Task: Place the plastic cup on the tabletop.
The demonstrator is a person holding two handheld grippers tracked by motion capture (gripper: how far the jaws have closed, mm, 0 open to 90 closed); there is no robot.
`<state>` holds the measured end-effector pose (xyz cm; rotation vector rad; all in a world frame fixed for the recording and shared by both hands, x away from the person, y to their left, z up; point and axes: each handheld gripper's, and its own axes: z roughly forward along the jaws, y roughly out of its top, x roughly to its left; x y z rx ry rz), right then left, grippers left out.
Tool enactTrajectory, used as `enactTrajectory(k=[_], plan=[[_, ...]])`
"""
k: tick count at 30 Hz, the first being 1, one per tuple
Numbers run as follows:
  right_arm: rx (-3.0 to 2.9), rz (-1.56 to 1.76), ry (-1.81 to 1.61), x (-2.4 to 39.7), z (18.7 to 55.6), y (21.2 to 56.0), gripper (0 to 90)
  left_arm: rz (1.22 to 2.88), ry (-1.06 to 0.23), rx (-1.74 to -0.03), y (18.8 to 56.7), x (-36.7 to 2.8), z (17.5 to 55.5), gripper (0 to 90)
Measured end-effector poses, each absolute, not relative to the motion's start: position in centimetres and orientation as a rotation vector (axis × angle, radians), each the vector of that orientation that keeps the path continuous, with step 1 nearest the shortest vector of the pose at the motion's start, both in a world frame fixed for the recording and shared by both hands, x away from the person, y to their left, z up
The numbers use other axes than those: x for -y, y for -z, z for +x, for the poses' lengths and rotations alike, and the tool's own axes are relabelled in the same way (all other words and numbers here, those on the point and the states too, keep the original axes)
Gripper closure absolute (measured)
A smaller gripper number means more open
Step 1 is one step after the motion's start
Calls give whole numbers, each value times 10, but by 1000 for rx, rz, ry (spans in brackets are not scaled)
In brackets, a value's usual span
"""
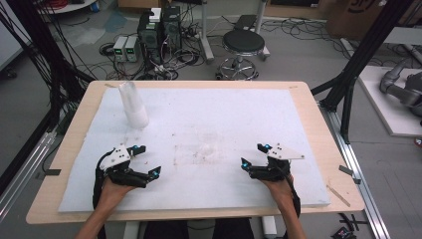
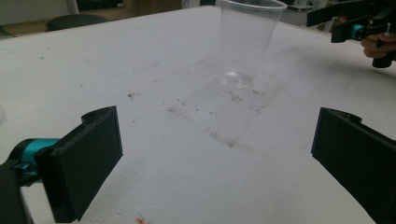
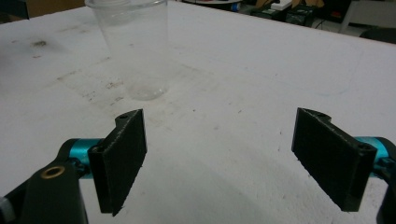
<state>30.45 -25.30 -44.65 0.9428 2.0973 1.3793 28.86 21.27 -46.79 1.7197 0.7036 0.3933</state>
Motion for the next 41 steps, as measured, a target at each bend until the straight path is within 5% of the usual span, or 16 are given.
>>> enactTrajectory(k=[41], plan=[[-2107, 932, -1408, 253, 307, 454, 182, 1716, -420, -689, 468, -213, 283, 17]])
